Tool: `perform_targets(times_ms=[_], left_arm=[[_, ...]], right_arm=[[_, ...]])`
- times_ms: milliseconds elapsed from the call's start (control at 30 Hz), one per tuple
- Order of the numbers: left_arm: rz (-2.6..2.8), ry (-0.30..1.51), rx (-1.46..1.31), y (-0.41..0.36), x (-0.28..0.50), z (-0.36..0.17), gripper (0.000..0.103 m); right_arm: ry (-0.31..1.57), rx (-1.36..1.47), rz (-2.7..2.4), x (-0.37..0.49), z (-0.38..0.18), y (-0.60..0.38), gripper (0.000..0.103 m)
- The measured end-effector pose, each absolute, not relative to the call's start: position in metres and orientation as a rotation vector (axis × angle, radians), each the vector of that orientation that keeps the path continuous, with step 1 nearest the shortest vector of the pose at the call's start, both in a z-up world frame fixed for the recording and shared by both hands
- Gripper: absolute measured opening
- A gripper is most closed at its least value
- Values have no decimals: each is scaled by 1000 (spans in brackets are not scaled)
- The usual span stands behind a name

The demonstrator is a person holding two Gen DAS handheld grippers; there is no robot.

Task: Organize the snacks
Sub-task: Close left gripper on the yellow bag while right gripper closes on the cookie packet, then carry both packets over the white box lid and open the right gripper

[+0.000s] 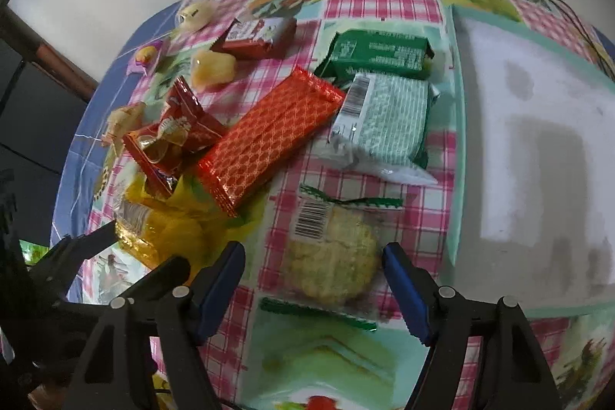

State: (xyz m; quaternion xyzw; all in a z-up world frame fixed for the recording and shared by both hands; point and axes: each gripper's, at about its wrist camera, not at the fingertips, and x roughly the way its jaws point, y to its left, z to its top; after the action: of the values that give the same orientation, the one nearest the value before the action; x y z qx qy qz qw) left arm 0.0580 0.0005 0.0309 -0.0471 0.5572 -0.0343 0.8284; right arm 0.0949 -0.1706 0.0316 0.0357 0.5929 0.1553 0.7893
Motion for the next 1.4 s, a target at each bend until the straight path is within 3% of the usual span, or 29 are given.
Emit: perform_targets(times_ms=[367,467,500,1033,1400], left_arm=[[-103,1185,-71,-5,58,32,89],[-126,1192,-83,-6,57,32,80],[-126,1192,-80,-6,57,32,79],[-94,1152,-118,-6,45,77,74],[-153,1103,-34,-77,78,115,74]], right_arm=[[1261,-44,280,89,19,-159,73],[1246,-80,277,86,19,-153,54],[1242,-77,279,85,19,-153,53],[1169,95,351,83,64,-184,53],[1074,217,164,96,97,-263,53]])
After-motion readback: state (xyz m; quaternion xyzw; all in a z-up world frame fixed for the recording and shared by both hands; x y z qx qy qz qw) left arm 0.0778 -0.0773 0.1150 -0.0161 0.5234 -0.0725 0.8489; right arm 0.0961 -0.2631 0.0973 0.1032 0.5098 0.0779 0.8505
